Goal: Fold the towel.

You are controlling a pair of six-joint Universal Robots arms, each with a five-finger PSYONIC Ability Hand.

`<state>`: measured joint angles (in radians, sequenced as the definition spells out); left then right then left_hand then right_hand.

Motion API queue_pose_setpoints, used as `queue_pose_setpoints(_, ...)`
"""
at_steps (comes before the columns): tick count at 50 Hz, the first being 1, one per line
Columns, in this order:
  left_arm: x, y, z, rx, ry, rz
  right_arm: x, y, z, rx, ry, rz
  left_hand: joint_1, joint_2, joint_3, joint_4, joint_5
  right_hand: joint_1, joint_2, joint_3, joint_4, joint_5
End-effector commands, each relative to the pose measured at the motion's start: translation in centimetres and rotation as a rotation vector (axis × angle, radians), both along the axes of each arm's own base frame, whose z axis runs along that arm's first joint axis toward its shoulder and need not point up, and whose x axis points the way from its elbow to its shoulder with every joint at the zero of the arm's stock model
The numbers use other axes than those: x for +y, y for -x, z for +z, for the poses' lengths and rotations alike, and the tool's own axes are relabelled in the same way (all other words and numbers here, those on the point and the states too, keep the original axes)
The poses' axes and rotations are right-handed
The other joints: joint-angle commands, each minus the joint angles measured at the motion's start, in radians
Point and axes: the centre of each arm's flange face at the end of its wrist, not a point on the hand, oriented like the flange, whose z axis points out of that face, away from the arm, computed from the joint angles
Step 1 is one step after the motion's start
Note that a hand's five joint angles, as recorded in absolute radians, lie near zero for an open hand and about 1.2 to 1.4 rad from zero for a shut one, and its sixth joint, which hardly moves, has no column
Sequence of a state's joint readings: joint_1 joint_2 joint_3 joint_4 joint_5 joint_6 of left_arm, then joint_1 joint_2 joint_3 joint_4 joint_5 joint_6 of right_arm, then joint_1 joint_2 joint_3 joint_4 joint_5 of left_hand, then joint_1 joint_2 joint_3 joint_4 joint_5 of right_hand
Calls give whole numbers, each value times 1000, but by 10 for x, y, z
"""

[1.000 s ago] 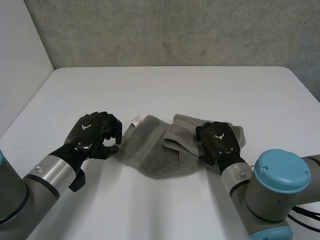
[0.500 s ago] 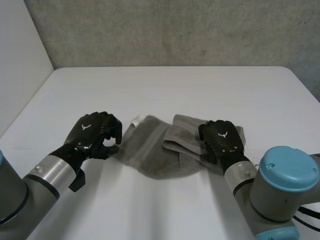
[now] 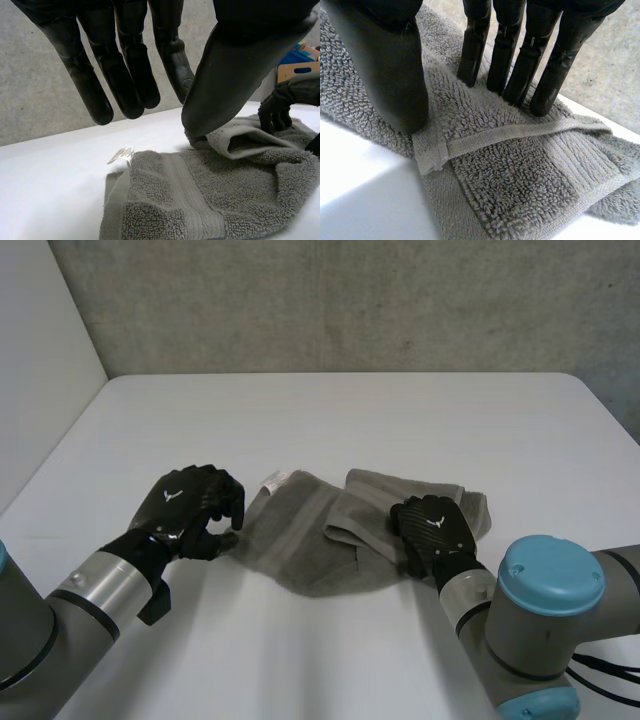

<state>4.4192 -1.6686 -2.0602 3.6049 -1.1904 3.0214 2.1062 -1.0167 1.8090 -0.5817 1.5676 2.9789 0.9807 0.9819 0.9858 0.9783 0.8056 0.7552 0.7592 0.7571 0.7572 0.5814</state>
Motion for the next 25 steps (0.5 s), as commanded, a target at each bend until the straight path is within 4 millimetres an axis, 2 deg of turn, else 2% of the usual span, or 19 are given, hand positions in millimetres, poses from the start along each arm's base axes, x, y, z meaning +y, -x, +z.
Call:
queue_pose_setpoints(1,0,0,0,0,1,-1,-2,-2,-2,1,0,5,-10,-11,-15,-7,-9,73,69,71,71,72)
queue_pose_setpoints(3,0,0,0,0,3,-1,-2,-3,-3,1,0,5,-7,-8,-12,-4,-6,137,133,135,135,136)
queue_pose_setpoints(5,-1,0,0,2,2,0,-4,-4,-1,-2,6,3,-7,-8,-12,-4,-6,447,443,445,445,446)
queue_pose_setpoints(6,-1,0,0,2,2,0,-4,-4,-1,-2,6,3,-7,-8,-12,-4,-6,448,444,446,446,448)
queue_pose_setpoints(7,-1,0,0,0,3,0,-6,-4,0,-5,10,0,-7,-8,-12,-4,-6,639,635,637,637,638)
queue_pose_setpoints(12,-1,0,0,0,3,0,-11,-3,12,-19,32,-13,-10,-11,-15,-7,-9,641,637,639,639,640)
queue_pose_setpoints(13,0,0,0,0,1,0,-11,-3,21,-27,48,-14,-10,-11,-15,-7,-9,641,637,639,639,640)
queue_pose_setpoints(14,0,0,0,0,1,0,-11,-3,21,-27,49,-14,-10,-11,-15,-7,-9,641,637,639,639,640)
queue_pose_setpoints(16,0,0,0,0,-1,2,-8,0,38,-35,66,-10,-7,-8,-12,-4,-6,641,637,639,639,640)
queue_pose_setpoints(19,0,0,0,-1,0,0,-5,1,50,-31,61,-2,-7,-8,-12,-4,-6,641,637,639,639,640)
queue_pose_setpoints(25,0,0,0,-1,0,0,-13,18,59,16,10,-34,-7,-8,-12,-4,-6,641,637,639,639,640)
